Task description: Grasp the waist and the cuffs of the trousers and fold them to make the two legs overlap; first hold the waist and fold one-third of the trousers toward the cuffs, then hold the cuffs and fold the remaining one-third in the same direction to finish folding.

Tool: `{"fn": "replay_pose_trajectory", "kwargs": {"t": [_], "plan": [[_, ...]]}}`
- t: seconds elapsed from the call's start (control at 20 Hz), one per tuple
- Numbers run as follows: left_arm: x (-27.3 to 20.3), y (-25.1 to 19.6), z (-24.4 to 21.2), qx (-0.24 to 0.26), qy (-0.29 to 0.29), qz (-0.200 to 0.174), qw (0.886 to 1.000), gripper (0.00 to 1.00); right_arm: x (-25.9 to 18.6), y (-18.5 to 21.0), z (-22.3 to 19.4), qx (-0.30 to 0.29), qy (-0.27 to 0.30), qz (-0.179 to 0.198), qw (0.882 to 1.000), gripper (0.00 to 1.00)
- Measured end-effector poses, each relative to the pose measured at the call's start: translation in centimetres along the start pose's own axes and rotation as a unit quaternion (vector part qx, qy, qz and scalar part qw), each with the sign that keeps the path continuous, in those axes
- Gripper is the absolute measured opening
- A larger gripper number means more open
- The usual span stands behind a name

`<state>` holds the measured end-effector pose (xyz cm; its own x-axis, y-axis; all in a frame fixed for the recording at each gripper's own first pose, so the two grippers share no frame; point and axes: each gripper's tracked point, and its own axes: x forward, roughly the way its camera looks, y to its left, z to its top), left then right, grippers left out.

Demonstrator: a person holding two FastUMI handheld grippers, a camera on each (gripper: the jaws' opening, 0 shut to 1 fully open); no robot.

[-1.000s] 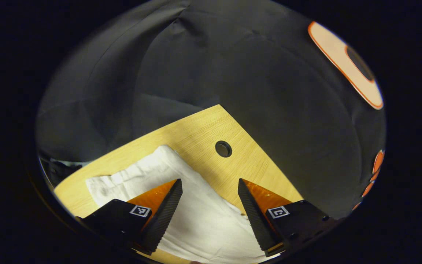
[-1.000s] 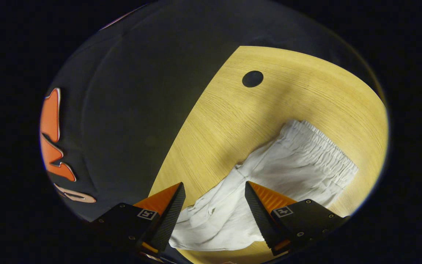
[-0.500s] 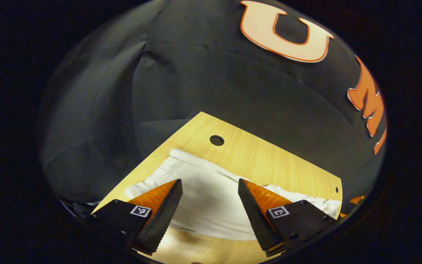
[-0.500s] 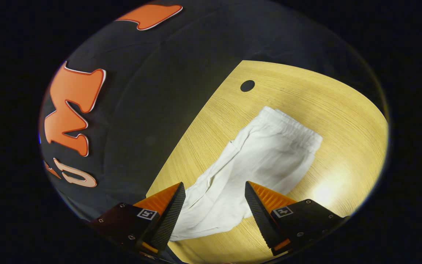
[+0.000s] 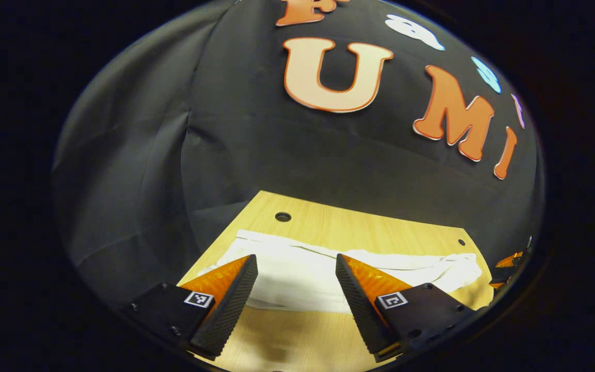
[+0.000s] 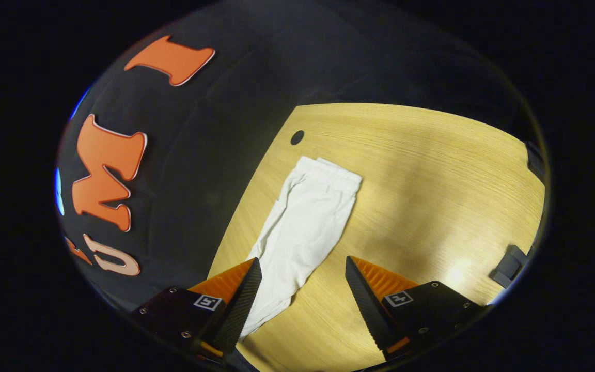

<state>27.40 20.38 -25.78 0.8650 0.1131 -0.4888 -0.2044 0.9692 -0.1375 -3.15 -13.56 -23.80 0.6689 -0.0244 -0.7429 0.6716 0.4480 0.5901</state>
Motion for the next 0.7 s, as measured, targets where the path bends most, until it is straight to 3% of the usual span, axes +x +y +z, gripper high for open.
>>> {"fn": "replay_pose_trajectory", "kwargs": {"t": [0.3, 0.7], "plan": [[-1.3, -1.8, 2.5, 0.024, -0.051, 0.002, 0.998, 0.99, 3.0, -1.8, 3.1, 0.026, -0.004, -0.02, 0.999, 0.98], [0.2, -4.1, 3.7, 0.0, -0.043, 0.03, 0.999, 0.99, 9.2, -3.3, 7.1, 0.024, 0.01, -0.053, 0.998, 0.98]]}}
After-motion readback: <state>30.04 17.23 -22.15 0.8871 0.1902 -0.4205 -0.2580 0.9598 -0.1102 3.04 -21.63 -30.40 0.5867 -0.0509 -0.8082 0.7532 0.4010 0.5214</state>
